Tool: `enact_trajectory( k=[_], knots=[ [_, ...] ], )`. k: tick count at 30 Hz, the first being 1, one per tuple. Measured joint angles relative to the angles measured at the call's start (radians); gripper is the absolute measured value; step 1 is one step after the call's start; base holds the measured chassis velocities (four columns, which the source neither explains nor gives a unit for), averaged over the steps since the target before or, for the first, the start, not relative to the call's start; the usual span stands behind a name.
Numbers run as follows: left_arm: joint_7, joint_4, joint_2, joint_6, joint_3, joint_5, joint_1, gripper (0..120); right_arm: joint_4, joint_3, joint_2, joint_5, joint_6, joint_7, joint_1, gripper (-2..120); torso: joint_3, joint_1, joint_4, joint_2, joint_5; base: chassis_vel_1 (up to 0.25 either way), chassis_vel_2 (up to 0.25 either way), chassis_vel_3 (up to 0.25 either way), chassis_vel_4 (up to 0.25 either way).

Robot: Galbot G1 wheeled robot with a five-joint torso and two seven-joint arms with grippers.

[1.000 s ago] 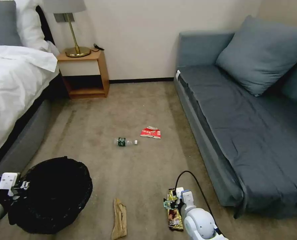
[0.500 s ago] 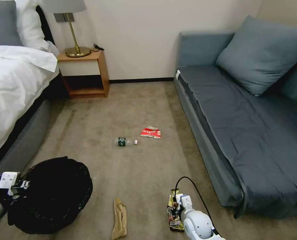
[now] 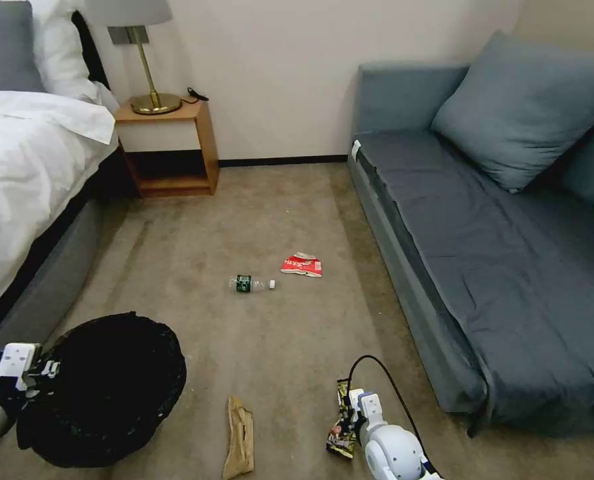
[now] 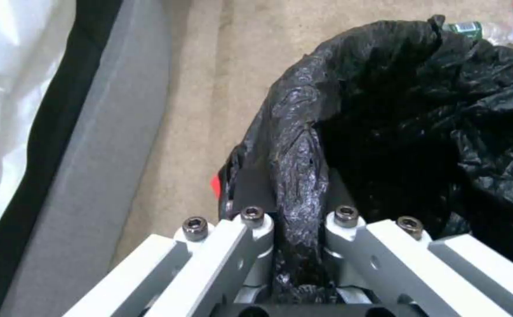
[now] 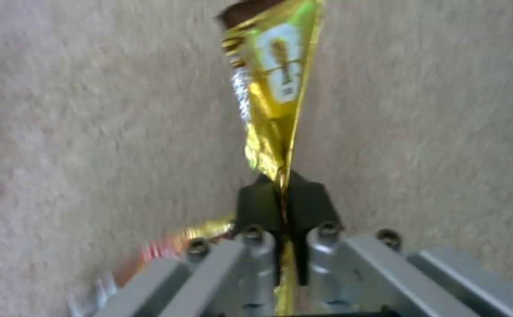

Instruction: Pick up the trash bin, then pick up the garbage on the floor and place it into the trash bin.

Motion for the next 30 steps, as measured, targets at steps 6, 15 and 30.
enact_trajectory(
  k=[6, 15, 30],
  knots=[
    [0.0, -0.003, 0.0, 0.0, 0.0, 0.0, 0.002, 5, 0.166, -0.003, -0.058, -0.023, 0.115, -0.041, -0.052, 0, 0.0, 0.0, -0.0001, 0.0, -0.0001, 0.0, 0.0, 0.0, 0.0],
    [0.005, -0.025, -0.013, 0.001, 0.003, 0.0, 0.016, 5, 0.473, -0.115, -0.121, 0.149, 0.337, -0.06, -0.021, 0, 0.0, 0.0, 0.0, 0.0, -0.0002, 0.0, 0.0, 0.0, 0.0],
    [0.016, -0.061, -0.035, 0.004, 0.005, 0.014, 0.034, 5, 0.271, -0.481, 0.064, 0.224, 0.41, -0.055, 0.339, 0, 0.0, 0.0, 0.0001, 0.0, -0.0004, 0.0, 0.0, 0.0, 0.0]
  ],
)
